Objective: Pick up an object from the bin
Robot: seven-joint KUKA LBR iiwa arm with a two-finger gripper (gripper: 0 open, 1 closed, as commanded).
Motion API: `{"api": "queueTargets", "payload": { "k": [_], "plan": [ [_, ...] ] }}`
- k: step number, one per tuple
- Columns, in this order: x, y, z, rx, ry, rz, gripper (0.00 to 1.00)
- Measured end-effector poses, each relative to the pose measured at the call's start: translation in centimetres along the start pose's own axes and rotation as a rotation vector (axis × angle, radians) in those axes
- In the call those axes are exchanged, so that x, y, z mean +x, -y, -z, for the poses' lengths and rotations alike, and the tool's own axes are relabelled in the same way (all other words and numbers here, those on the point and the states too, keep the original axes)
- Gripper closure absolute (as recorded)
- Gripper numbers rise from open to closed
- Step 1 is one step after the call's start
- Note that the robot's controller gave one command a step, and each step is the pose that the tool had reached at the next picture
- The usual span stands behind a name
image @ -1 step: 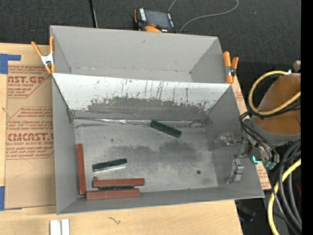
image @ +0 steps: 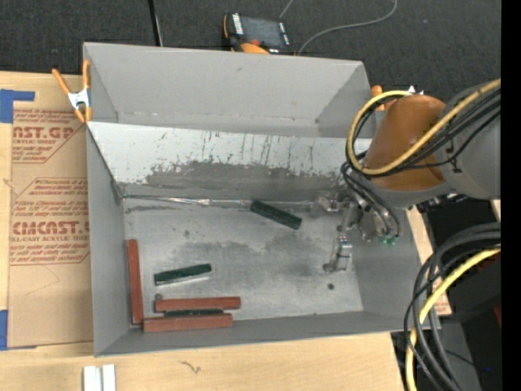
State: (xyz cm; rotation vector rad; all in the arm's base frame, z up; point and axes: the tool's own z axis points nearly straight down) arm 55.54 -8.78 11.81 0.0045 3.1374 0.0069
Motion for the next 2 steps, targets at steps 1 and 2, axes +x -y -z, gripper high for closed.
{"api": "queueTargets", "payload": {
  "k": [1, 2],
  "plan": [
    [-2.4, -1.8, -5.0, 0.003, -0.004, -0.146, 0.0],
    [-3.7, -5.3, -3.9, 0.003, -0.001, -0.058, 0.0]
  ]
}}
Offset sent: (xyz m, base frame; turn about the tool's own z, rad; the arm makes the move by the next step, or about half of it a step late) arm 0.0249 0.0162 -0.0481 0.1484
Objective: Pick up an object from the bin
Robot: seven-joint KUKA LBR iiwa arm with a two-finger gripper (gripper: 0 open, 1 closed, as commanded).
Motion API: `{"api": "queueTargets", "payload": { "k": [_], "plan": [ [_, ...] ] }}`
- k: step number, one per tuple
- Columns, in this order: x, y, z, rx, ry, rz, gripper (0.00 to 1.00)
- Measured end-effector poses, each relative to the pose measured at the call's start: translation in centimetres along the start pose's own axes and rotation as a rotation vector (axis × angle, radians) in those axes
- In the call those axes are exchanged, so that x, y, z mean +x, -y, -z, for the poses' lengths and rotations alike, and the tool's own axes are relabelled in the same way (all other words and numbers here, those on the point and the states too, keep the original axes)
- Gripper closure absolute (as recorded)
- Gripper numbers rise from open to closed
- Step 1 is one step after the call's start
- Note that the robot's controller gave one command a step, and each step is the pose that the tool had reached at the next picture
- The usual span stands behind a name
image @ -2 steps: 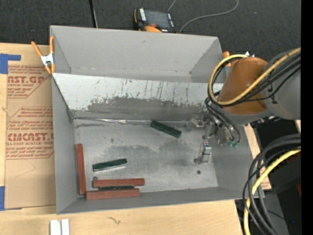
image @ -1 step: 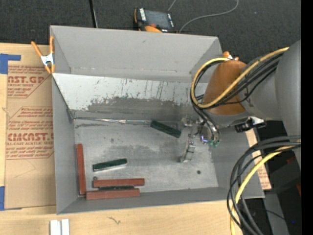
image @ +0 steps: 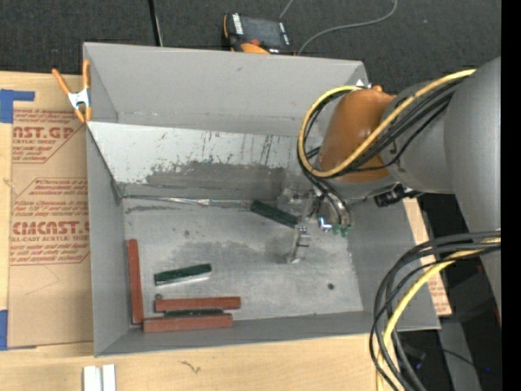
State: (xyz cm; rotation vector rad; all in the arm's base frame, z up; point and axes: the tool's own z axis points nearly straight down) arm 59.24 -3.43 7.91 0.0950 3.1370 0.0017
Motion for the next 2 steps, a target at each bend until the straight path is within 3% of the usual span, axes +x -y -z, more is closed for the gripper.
{"api": "queueTargets", "payload": {
  "k": [1, 2],
  "plan": [
    [0.0, 0.1, 0.0, 0.002, -0.001, -0.001, 1.0],
    [1.4, 1.6, 15.1, 0.002, 0.006, 0.355, 1.0]
  ]
}}
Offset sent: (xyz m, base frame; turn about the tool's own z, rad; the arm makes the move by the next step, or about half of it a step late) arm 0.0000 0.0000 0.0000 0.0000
